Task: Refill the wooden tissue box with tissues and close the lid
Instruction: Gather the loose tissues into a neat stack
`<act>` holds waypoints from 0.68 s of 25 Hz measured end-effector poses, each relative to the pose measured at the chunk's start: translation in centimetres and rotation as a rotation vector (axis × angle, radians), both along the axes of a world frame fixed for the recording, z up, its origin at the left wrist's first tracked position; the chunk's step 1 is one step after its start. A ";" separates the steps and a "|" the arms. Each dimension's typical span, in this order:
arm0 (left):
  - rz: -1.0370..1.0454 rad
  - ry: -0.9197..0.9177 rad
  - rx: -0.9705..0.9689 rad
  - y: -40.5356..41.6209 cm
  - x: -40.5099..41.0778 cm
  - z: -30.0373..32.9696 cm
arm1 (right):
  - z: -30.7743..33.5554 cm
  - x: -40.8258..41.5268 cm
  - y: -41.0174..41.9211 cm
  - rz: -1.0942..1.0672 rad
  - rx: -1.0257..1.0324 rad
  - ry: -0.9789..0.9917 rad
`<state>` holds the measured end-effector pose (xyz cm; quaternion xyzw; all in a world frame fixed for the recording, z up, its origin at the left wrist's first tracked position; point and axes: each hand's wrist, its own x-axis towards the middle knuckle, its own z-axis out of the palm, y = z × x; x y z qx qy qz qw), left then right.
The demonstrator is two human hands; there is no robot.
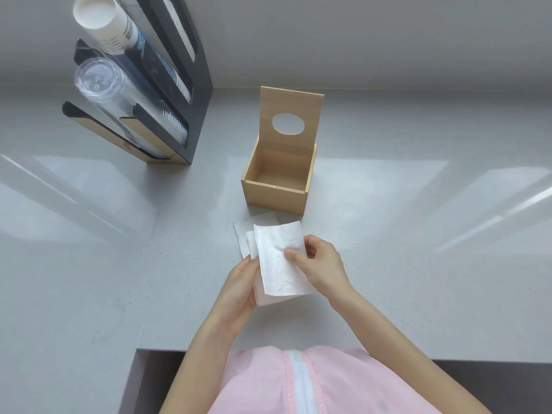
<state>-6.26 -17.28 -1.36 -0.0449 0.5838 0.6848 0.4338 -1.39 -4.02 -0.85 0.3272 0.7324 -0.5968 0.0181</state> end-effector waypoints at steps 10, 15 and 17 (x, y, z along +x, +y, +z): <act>0.025 -0.071 0.018 -0.8 -0.6 -0.7 | -0.9 -0.8 -0.3 0.056 -0.015 -0.035; 0.035 -0.034 -0.005 -1.0 -0.9 -1.3 | -1.2 -1.3 -0.3 0.082 -0.022 -0.038; 0.056 -0.019 -0.014 -1.3 -1.1 -1.5 | -1.4 -1.8 -0.4 0.085 -0.019 -0.053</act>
